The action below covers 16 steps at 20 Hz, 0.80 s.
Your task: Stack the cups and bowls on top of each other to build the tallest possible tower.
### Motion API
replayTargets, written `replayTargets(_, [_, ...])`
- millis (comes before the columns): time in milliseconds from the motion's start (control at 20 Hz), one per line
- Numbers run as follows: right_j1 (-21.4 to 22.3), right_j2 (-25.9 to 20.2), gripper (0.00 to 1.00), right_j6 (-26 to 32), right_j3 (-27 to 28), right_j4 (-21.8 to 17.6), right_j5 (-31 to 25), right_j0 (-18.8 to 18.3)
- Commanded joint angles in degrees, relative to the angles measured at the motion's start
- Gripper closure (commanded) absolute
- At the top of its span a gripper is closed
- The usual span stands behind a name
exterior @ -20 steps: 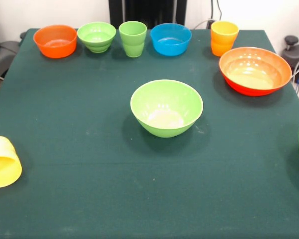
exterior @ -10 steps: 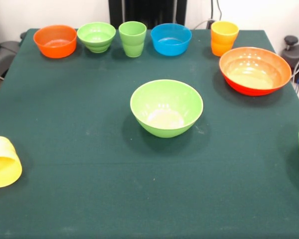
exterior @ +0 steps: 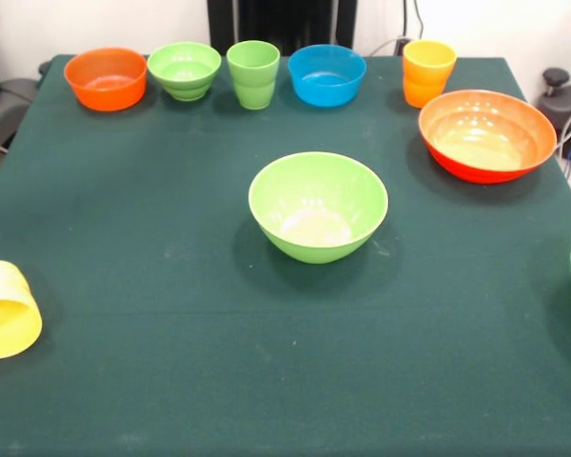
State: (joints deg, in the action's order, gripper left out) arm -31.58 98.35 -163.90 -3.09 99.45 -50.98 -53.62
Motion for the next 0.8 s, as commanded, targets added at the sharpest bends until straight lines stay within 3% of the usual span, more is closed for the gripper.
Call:
replayTargets(50, [-0.8,6.1,1.0,-3.7,-0.2,2.9,-3.2,4.5])
replayTargets(300, [-0.7,8.9,1.0,-7.6,-0.5,6.1,-5.1,5.5])
replayTargets(500, [-0.7,9.0,1.0,-8.0,-1.1,6.1,-6.6,6.8])
replayTargets(650, [-0.9,5.9,1.0,-9.9,-2.4,4.7,-7.9,9.0])
replayTargets(800, [-1.3,-1.1,1.0,-10.0,-6.2,0.3,-8.1,13.1])
